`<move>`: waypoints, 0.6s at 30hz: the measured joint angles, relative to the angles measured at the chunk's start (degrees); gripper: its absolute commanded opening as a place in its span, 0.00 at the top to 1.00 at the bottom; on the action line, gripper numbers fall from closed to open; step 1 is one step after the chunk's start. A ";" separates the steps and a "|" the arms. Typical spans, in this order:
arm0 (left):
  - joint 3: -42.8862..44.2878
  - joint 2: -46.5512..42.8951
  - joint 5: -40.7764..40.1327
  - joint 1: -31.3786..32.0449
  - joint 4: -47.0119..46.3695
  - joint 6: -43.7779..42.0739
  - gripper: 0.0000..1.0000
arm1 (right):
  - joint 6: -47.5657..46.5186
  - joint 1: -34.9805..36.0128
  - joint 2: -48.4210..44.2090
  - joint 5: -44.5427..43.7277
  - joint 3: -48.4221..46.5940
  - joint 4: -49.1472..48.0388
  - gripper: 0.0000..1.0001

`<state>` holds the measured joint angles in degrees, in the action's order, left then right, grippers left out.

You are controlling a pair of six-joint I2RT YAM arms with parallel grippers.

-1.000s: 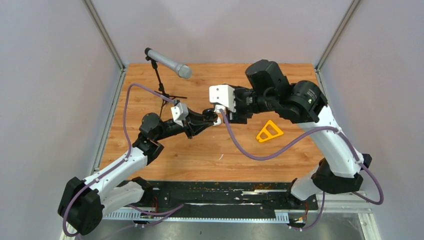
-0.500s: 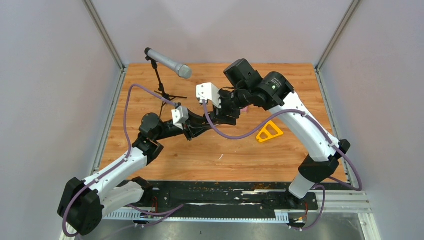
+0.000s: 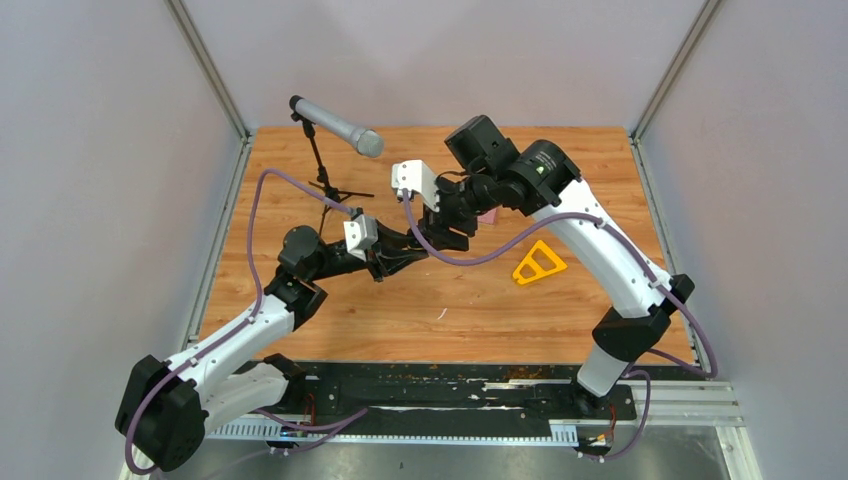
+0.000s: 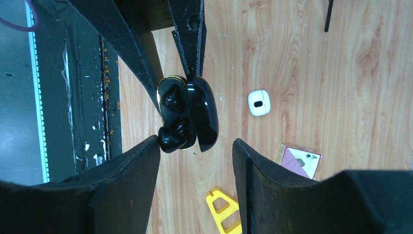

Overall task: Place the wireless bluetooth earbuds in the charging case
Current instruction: Close the charging case.

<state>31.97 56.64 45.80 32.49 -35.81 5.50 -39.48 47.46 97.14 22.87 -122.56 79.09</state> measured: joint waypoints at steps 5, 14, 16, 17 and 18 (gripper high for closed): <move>0.00 0.00 0.39 0.00 0.11 -0.50 1.00 | 1.05 -0.42 1.16 1.20 -0.11 -0.04 0.44; 0.00 0.00 0.52 0.00 0.20 -0.85 1.00 | 0.81 -1.09 2.01 3.13 -0.50 0.72 0.40; 0.00 0.00 0.44 0.00 0.17 -0.76 1.00 | -0.33 -1.22 2.01 4.74 -0.76 1.70 0.38; 0.00 0.00 0.42 0.00 0.20 -0.72 1.00 | -0.87 -1.33 1.99 5.55 -0.79 2.14 0.37; 0.00 0.00 0.37 0.00 0.17 -0.68 1.00 | -1.40 -1.42 1.99 6.45 -0.79 2.56 0.37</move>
<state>31.97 56.64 46.17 32.49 -35.64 4.82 -40.88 46.04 99.13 29.32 -123.35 81.65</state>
